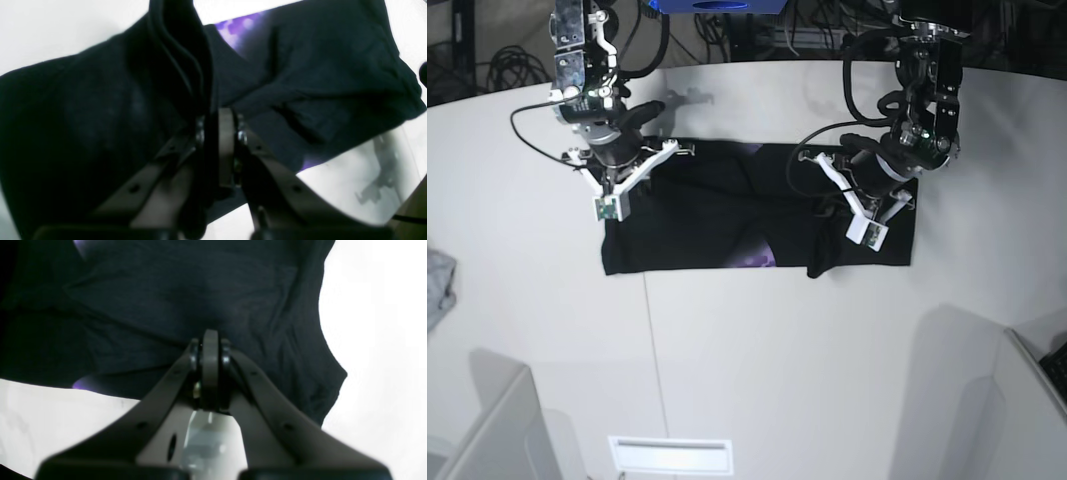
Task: Fold the T-shirt properly
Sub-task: 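Grasp the strip end with the left gripper and fold it toward the right gripper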
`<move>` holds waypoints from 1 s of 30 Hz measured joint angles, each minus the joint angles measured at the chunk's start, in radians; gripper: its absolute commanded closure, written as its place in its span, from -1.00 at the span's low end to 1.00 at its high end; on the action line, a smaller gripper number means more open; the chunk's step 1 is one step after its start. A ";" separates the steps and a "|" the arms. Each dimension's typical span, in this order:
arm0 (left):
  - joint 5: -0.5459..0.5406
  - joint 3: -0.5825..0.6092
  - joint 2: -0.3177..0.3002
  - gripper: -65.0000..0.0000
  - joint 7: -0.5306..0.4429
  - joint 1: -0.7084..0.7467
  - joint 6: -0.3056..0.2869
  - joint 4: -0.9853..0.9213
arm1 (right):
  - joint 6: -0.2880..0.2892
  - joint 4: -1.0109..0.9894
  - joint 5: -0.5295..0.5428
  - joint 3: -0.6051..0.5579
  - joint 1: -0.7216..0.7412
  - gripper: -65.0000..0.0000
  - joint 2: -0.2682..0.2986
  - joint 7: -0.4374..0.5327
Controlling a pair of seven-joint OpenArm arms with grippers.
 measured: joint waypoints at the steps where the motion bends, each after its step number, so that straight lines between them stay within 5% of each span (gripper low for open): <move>1: 0.000 0.004 0.001 1.00 0.000 0.000 0.000 0.000 | 0.000 0.000 0.000 0.000 0.000 1.00 0.000 0.000; 24: 0.000 -0.003 0.011 0.99 0.003 0.000 0.000 0.000 | 0.000 0.000 0.000 0.000 0.000 1.00 0.000 0.000; 30: -0.001 0.005 0.014 0.29 0.006 -0.018 0.000 -0.005 | 0.000 0.000 0.000 0.000 0.000 1.00 0.000 0.000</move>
